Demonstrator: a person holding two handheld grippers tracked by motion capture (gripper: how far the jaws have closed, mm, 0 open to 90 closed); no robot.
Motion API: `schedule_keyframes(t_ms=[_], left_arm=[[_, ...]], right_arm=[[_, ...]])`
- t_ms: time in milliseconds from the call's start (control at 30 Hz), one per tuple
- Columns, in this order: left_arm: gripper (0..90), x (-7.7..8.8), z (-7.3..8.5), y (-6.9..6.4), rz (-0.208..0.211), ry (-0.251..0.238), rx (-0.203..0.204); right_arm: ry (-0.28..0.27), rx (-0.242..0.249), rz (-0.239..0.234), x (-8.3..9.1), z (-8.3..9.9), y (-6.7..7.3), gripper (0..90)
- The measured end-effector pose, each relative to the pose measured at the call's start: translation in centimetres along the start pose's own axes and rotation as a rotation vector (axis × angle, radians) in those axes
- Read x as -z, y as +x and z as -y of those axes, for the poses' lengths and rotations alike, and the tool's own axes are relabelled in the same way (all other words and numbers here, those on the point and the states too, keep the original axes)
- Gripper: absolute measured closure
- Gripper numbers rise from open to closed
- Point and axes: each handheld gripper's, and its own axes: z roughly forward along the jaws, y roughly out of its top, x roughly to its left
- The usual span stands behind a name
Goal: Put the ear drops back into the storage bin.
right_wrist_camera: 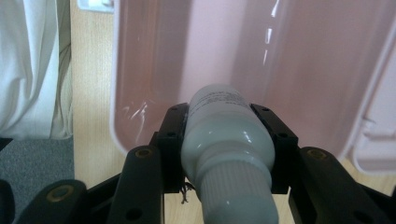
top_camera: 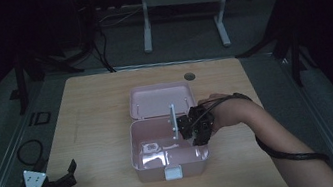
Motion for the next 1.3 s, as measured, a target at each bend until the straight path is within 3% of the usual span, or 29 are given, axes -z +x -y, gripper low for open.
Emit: schedule_keyframes(t_ms=[533,1100,1300], left_arm=[[0.4,0.0,0.0,0.0,-0.002,0.001,0.000],[0.4,0.0,0.0,0.0,0.000,0.001,-0.002],[0.4,0.0,0.0,0.0,0.000,0.000,-0.002]], right_arm=[[0.027,-0.022,-0.064,-5.5,-0.7,-0.7,59.6],[0.046,-0.043,-0.092,-9.0,-1.3,-1.2,59.6],[0.060,-0.074,-0.095,-9.9,-1.5,-1.5,59.5]])
